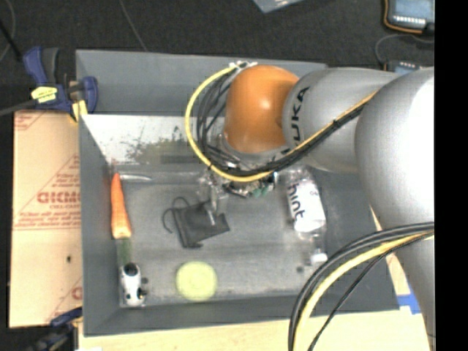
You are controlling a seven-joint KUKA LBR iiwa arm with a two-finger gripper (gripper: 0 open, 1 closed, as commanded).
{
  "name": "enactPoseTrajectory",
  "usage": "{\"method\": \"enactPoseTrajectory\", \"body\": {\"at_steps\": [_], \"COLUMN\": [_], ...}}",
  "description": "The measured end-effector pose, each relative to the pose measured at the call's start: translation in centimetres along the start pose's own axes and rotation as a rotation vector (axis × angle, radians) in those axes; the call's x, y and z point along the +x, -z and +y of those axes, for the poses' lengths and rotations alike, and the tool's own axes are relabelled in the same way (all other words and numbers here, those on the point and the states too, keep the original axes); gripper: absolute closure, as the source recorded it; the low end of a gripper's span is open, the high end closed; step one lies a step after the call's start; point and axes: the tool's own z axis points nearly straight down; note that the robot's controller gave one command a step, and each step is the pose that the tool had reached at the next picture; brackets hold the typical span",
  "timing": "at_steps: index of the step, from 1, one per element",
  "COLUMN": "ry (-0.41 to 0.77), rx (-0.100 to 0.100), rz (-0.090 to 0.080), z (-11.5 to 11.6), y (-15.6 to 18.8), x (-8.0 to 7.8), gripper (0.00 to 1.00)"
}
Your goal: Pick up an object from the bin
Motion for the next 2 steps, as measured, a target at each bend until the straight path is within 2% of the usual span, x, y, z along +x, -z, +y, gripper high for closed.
{"method": "enactPoseTrajectory", "body": {"at_steps": [1, 2], "ry": [-0.002, 0.269], "rx": [0.001, 0.0], "rz": [-0.006, -0.003], "z": [0.1, -2.9], "y": [1.0, -0.6], "x": [-0.2, 1.3], "gripper": [1.0, 1.0]}}
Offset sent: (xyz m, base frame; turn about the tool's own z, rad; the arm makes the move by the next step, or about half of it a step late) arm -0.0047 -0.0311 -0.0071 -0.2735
